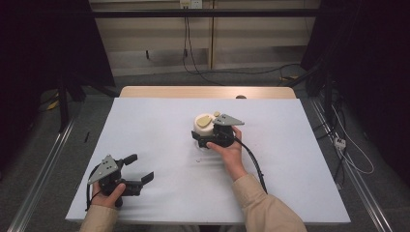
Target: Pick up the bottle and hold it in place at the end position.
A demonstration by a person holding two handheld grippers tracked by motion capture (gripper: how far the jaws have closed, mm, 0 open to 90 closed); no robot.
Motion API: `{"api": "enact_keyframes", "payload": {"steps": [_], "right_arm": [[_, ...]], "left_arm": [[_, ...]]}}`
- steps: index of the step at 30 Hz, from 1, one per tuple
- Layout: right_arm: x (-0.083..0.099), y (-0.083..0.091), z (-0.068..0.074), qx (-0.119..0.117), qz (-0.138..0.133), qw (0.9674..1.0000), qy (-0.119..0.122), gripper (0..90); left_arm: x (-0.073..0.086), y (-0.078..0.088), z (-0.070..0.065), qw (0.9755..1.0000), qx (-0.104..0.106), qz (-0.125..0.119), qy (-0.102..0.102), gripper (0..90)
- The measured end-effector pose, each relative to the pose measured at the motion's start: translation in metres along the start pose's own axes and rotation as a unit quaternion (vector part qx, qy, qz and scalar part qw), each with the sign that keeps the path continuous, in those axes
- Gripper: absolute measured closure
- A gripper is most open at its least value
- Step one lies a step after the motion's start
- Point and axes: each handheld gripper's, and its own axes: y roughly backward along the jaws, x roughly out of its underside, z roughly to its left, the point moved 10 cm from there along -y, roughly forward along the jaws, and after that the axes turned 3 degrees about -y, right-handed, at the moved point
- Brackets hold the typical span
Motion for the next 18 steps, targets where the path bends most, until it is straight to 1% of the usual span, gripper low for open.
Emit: {"api": "enact_keyframes", "payload": {"steps": [2, 3, 7, 11, 18], "right_arm": [[0.0008, 0.0003, 0.0012, 0.002, 0.004, 0.9999, 0.009, 6.0], [0.0008, 0.0004, 0.0012, 0.004, 0.004, 0.9999, 0.009, 6.0], [0.0012, 0.0015, 0.0013, 0.004, 0.007, 0.9999, 0.006, 5.9], [0.0022, 0.0028, 0.0008, 0.005, 0.01, 0.9999, 0.009, 5.5], [0.0046, 0.0033, 0.0006, 0.005, 0.02, 0.9998, 0.002, 5.0]], "left_arm": [[0.0001, 0.0003, -0.0003, 1.0, -0.001, 0.002, -0.004, 3.8], [0.0001, 0.0004, -0.0005, 1.0, 0.0, 0.002, -0.004, 3.9], [0.0002, 0.0006, -0.0002, 1.0, -0.001, 0.002, -0.005, 3.8], [0.0004, 0.0004, -0.0003, 1.0, -0.001, 0.002, -0.005, 3.8], [0.0005, 0.0004, -0.0008, 1.0, -0.001, 0.002, -0.006, 3.8]]}}
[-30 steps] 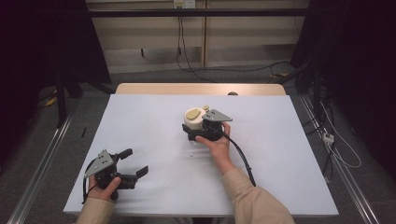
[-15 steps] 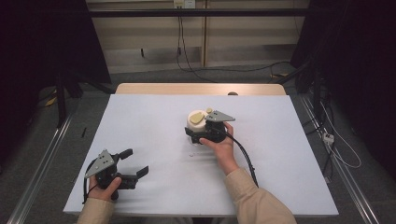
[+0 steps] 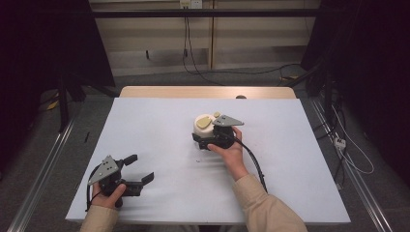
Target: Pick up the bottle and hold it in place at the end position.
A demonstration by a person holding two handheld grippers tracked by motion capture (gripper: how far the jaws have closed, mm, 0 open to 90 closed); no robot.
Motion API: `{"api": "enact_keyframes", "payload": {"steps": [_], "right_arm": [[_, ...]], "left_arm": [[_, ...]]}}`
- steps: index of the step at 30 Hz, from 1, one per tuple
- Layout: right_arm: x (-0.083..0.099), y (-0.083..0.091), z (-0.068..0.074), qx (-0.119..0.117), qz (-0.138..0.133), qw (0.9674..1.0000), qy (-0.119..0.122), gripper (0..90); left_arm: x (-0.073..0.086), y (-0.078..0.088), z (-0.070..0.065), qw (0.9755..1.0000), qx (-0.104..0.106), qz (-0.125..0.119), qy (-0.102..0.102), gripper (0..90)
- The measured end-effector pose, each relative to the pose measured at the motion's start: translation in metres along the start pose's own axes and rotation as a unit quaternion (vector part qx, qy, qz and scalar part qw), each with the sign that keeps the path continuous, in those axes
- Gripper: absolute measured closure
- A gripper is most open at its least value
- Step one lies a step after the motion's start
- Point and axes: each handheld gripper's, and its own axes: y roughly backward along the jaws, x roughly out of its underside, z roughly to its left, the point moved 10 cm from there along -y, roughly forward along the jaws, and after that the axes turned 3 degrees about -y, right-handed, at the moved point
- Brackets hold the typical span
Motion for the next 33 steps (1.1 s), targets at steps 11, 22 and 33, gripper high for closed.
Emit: {"api": "enact_keyframes", "payload": {"steps": [11, 22, 33], "right_arm": [[0.002, -0.001, -0.001, -0.005, 0.002, 0.9999, -0.014, 3.7], [0.004, -0.001, -0.001, -0.005, 0.008, 0.9999, -0.013, 3.2], [0.004, -0.001, -0.001, -0.002, 0.01, 0.9999, -0.013, 3.3]], "left_arm": [[-0.001, -0.003, 0.001, 1.0, -0.001, -0.002, 0.002, 3.6], [-0.012, -0.011, -0.004, 1.0, 0.006, -0.006, 0.003, 3.7], [-0.019, -0.026, -0.003, 0.9995, 0.007, 0.006, 0.03, 4.1]]}}
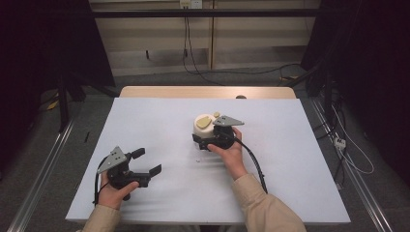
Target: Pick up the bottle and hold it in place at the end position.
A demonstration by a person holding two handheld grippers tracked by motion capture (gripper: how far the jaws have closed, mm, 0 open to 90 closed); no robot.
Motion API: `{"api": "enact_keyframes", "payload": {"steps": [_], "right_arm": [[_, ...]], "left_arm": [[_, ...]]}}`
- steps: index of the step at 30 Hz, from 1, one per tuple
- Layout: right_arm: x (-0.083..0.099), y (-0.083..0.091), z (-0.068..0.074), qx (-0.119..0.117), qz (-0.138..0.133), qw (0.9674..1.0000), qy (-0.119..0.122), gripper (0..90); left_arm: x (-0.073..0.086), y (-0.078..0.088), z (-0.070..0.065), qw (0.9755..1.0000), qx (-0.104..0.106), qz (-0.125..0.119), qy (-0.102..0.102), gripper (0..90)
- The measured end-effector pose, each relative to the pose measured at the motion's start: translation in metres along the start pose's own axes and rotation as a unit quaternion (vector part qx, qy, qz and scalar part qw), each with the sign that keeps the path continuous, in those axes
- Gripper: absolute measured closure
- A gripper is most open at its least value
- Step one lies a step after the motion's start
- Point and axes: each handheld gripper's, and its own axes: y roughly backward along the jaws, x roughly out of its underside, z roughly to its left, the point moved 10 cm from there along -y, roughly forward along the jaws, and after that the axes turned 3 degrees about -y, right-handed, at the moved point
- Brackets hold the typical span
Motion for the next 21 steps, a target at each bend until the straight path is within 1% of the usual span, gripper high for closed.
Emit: {"api": "enact_keyframes", "payload": {"steps": [5, 11, 14, 17, 20, 21], "right_arm": [[0.0, 0.0, 0.0, 0.001, 0.001, 1.0, 0.0, 3.4], [0.0, 0.0, 0.0, 0.001, 0.001, 1.0, 0.001, 3.5], [0.0, 0.0, 0.0, 0.001, 0.0, 1.0, 0.001, 3.4], [0.0, 0.0, 0.0, 0.001, 0.001, 1.0, 0.002, 3.5], [0.0, 0.001, 0.0, 0.003, 0.003, 1.0, 0.002, 3.5], [0.0, 0.001, 0.0, 0.003, 0.003, 1.0, 0.002, 3.5]], "left_arm": [[-0.002, -0.004, 0.001, 0.9999, -0.005, 0.01, 0.001, 4.8], [-0.005, -0.01, 0.0, 0.9998, -0.005, 0.018, 0.009, 5.7], [-0.008, -0.013, -0.001, 0.9997, -0.005, 0.023, 0.007, 5.9], [-0.011, -0.017, -0.004, 0.9996, 0.0, 0.027, 0.008, 6.5], [-0.013, -0.021, -0.008, 0.9993, 0.009, 0.033, 0.013, 7.3], [-0.013, -0.022, -0.008, 0.9993, 0.01, 0.035, 0.011, 7.3]]}}
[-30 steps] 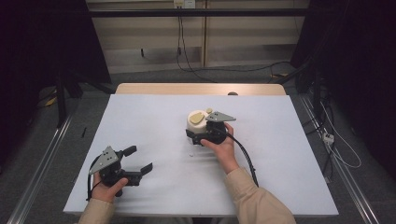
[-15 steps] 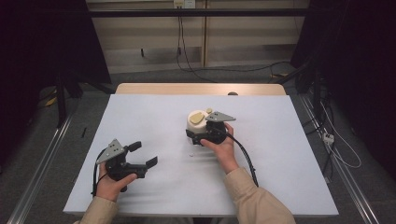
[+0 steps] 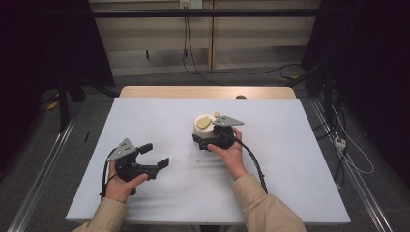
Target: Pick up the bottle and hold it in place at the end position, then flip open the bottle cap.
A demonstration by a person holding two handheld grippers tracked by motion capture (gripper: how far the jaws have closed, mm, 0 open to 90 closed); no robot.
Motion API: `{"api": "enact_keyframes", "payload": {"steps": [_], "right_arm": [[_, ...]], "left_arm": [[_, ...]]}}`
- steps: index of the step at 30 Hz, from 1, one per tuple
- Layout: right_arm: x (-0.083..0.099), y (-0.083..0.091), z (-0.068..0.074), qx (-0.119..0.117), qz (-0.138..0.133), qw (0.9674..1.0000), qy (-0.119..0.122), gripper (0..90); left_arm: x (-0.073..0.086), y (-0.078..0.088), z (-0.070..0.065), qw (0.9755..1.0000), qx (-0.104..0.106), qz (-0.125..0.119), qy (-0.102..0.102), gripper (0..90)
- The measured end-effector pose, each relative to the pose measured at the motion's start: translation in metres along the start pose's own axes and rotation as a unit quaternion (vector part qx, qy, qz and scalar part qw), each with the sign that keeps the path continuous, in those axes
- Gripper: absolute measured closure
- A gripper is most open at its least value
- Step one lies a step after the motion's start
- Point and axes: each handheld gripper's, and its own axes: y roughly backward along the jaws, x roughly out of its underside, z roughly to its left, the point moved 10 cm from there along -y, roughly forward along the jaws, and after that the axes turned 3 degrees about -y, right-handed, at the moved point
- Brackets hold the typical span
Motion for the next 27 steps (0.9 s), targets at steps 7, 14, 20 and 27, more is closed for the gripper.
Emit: {"api": "enact_keyframes", "payload": {"steps": [7, 14, 20, 27], "right_arm": [[0.0, -0.001, 0.0, 0.0, 0.0, 1.0, 0.002, 3.4], [0.0, 0.001, 0.0, 0.002, 0.002, 1.0, 0.004, 3.6], [0.0, 0.0, 0.0, 0.001, 0.002, 1.0, 0.004, 3.5], [-0.001, 0.001, 0.0, 0.0, 0.003, 0.9999, 0.01, 3.9]], "left_arm": [[-0.005, -0.007, -0.001, 1.0, 0.003, 0.003, 0.006, 9.4], [-0.011, -0.017, 0.001, 0.9999, 0.003, 0.005, 0.01, 14.6], [-0.016, -0.025, 0.002, 0.9999, 0.004, 0.007, 0.012, 17.2], [-0.021, -0.031, 0.001, 0.9999, 0.003, 0.011, 0.008, 18.6]]}}
